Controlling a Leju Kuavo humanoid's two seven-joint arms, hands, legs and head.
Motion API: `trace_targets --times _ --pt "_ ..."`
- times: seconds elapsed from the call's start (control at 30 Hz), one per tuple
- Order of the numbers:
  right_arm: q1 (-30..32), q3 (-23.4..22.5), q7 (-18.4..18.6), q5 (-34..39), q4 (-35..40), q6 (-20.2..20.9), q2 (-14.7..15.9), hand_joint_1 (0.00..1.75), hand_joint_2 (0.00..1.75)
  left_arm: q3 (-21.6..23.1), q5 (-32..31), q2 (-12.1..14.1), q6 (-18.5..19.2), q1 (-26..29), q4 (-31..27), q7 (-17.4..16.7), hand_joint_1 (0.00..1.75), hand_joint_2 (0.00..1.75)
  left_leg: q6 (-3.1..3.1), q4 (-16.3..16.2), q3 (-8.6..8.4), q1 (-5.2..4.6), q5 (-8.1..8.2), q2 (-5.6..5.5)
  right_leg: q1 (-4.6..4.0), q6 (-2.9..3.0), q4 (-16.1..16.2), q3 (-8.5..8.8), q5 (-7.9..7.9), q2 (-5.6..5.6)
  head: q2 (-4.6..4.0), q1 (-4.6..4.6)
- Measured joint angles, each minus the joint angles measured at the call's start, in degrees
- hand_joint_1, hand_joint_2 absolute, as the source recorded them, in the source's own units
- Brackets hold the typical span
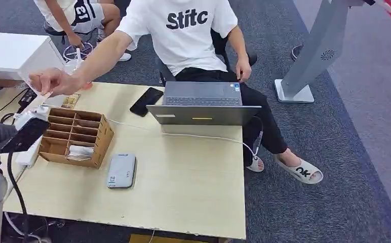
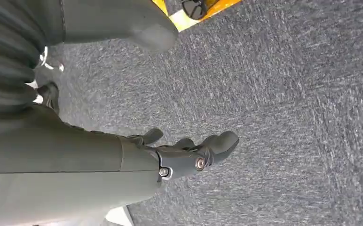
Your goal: Pass the card to the sensor for recognition and then transmit it.
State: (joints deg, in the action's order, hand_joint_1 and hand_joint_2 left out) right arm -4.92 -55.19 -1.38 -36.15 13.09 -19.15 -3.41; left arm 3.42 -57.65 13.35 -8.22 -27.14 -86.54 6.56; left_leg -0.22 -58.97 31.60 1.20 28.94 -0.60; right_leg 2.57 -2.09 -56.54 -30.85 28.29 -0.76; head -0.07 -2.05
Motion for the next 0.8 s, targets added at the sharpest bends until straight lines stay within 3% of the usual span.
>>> trace_targets --times 0.13,0.17,0.2,0.43,0.8 --pt "0.0 0.4 0.3 -1.1 -0.2 0.7 -0.2 0.0 1.75 3.9 -3.9 0.0 0.3 -4.6 3.4 -2.1 0.0 1.75 0.0 0.0 0.0 0.0 0.0 0.0 0.0 -0.01 0.0 -0.01 -0.01 0.0 0.0 0.02" --pt "0.0 0.5 0.6 -1.7 -0.2 1.0 -0.2 0.0 1.75 5.2 -5.2 0.0 0.5 -5.9 4.4 -2.9 1.55 1.75 0.0 0.0 0.01 0.0 -0.01 0.0 0.0 -0.01 0.0 -0.01 -0.02 0.0 0.0 0.02" --pt "0.0 0.6 0.7 -1.9 -0.2 1.2 -0.3 0.0 1.75 6.3 -6.2 0.0 0.6 -7.0 5.3 -3.5 1.75 1.75 0.02 0.0 0.01 0.0 -0.02 0.0 0.0 -0.03 0.0 -0.01 -0.03 0.0 0.0 0.02" --pt "0.0 1.4 2.2 -4.2 -0.3 2.5 -0.6 0.0 1.75 12.4 -11.6 0.0 2.3 -12.8 10.2 -7.3 1.75 1.75 0.01 0.0 0.04 0.0 -0.03 0.02 0.0 -0.04 0.0 -0.01 -0.04 -0.04 0.0 0.02" --pt "0.0 1.6 2.3 -4.7 -0.4 2.7 -0.8 0.0 1.75 14.6 -10.7 0.3 2.3 -13.5 12.7 -7.2 1.75 1.75 0.01 0.0 0.1 0.0 -0.02 0.04 0.0 -0.04 0.0 -0.1 -0.04 -0.06 0.0 0.02"
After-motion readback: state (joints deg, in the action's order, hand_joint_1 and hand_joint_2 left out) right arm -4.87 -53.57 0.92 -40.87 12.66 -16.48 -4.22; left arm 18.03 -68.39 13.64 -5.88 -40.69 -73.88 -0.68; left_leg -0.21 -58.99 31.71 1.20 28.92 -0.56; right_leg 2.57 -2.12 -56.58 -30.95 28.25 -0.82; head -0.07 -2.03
